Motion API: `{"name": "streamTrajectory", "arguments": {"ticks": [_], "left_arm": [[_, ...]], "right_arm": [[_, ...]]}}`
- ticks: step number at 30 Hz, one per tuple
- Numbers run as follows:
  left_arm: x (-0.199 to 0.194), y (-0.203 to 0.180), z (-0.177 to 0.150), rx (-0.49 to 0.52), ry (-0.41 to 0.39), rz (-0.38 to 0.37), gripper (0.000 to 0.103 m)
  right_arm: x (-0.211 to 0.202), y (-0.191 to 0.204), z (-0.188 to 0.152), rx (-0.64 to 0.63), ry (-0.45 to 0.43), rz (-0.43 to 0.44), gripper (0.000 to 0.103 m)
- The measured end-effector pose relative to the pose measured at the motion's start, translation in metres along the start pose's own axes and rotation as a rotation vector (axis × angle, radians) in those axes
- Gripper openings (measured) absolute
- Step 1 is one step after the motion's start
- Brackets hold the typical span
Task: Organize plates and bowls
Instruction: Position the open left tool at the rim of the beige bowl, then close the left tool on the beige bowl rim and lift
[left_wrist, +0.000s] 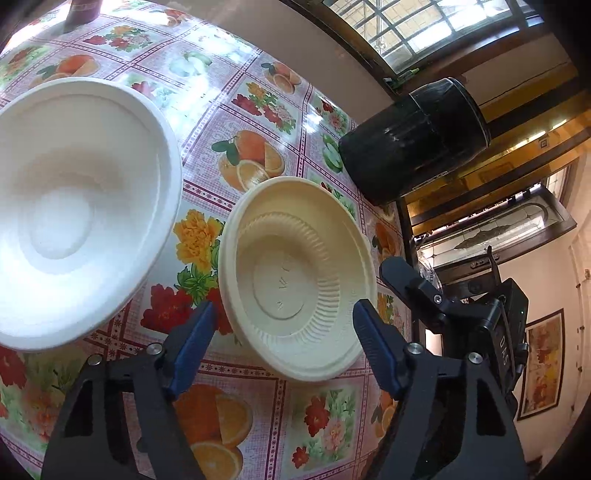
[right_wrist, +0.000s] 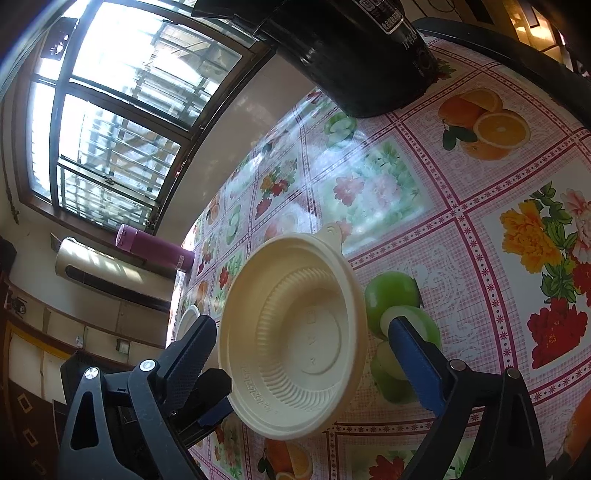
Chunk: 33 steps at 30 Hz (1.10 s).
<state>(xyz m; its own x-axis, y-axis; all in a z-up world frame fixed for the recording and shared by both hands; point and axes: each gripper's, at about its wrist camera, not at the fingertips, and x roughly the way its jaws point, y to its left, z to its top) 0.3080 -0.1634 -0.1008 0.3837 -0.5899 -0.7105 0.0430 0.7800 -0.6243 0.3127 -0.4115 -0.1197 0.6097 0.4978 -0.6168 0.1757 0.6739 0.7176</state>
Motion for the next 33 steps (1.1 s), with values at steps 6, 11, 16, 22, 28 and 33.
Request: {"name": "streamTrajectory", "arguments": {"ticks": [6, 11, 16, 22, 28, 33], "left_arm": [[-0.0035, -0.0015, -0.0008, 0.022, -0.013, 0.030, 0.063], [-0.0018, -0.0004, -0.0004, 0.026, -0.010, 0.040, 0.057], [-0.0008, 0.0022, -0.0008, 0.022, -0.010, 0.043, 0.050], [-0.0033, 0.0013, -0.0005, 0.042, -0.022, 0.071, 0.035], [-0.0017, 0.0047, -0.0005, 0.043, -0.019, 0.083, 0.030], [-0.0005, 0.0057, -0.0007, 0.044, -0.020, 0.088, 0.029]], "right_arm": [[-0.0014, -0.0013, 0.0010, 0.002, -0.010, -0.002, 0.092], [0.0014, -0.0014, -0.0005, 0.006, 0.003, -0.002, 0.083], [0.0038, -0.0023, -0.0012, 0.014, 0.005, -0.012, 0.079], [0.0037, -0.0053, -0.0001, 0.018, -0.006, -0.038, 0.068], [0.0047, -0.0066, -0.0007, 0.022, -0.005, -0.061, 0.054], [0.0045, -0.0071, -0.0012, 0.019, -0.008, -0.083, 0.053]]}}
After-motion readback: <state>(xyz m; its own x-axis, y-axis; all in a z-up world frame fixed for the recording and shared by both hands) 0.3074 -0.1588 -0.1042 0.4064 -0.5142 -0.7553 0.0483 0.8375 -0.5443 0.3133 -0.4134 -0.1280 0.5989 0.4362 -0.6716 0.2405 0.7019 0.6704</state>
